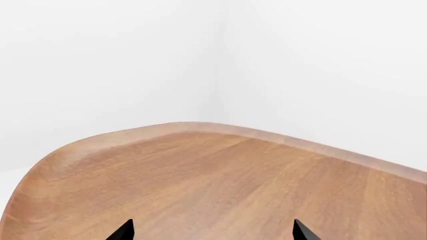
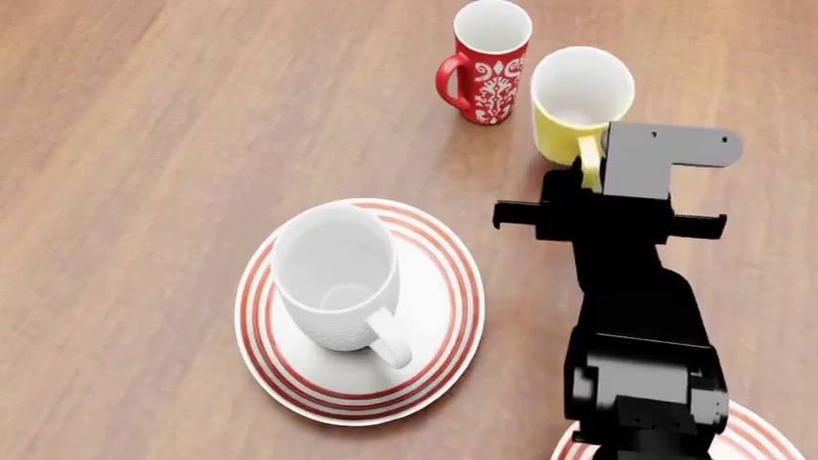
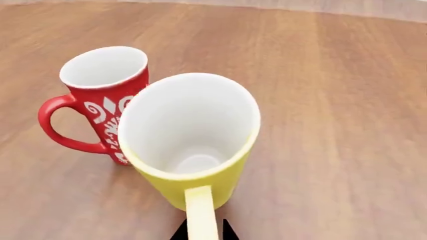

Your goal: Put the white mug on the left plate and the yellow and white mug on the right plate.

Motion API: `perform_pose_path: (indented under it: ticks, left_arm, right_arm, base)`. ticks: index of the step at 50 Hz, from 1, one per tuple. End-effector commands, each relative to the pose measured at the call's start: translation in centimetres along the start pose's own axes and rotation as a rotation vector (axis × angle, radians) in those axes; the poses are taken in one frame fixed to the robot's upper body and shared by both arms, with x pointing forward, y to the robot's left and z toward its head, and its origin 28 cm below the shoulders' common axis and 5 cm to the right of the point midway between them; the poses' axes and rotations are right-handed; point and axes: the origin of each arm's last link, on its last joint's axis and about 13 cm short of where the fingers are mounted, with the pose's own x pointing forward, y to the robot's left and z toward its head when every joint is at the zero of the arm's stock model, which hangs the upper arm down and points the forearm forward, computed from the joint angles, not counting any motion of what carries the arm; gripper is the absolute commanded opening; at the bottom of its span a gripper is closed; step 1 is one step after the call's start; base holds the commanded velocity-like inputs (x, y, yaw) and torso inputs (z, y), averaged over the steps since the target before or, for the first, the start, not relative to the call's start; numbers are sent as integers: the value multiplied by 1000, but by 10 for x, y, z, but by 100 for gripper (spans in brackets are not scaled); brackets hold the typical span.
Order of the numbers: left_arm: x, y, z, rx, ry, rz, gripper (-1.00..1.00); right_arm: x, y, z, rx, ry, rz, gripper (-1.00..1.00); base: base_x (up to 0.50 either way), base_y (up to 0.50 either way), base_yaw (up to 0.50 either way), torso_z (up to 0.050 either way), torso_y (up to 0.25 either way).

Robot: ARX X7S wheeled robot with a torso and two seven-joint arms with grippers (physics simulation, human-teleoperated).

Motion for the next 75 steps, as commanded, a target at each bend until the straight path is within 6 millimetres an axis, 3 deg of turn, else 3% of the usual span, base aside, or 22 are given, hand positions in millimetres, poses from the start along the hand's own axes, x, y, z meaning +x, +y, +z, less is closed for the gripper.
perform_pose_path:
  ticks: [1,7,15,31,32,35,38,40,57,75]
  left_arm:
    - [4,2,-1,2,-14,11,100]
    - [4,2,-1,3,-14,11,100]
    - [5,1,-2,4,-10,11,100]
    - [5,1,-2,6,-10,11,100]
    - [5,1,-3,2,-8,13,100]
    - [1,3,-8,2,7,27,100]
    - [-5,0,-2,7,-4,16,100]
    - [-4,-1,-2,10,-6,12,100]
    - [5,-3,-3,28,-9,-4,100]
    - [6,-6,-6,33,1,-17,100]
  right_arm:
    - [3,12,7,-45,-133,86,-100]
    - [4,13,13,-51,-178,96,-100]
    - [-9,12,0,-116,-131,92,-100]
    - [-15,11,1,-108,-114,79,-100]
    - [-25,11,-4,-63,-141,173,-100]
    - [-62,6,-31,-22,-109,232,-100]
    - [-90,-4,-51,10,-108,228,-100]
    - [-99,-8,-58,-42,-115,171,-100]
    - [-132,-19,-52,-66,-152,125,-100]
    - [-205,-34,-66,-94,-173,132,-100]
  base:
    - [0,0,0,0,0]
    - [0,0,0,0,0]
    - [0,0,0,0,0]
    - [0,0,0,0,0]
    - [0,0,0,0,0]
    - [0,0,0,0,0]
    - [0,0,0,0,0]
    - [0,0,0,0,0]
    - [0,0,0,0,0]
    - [0,0,0,0,0]
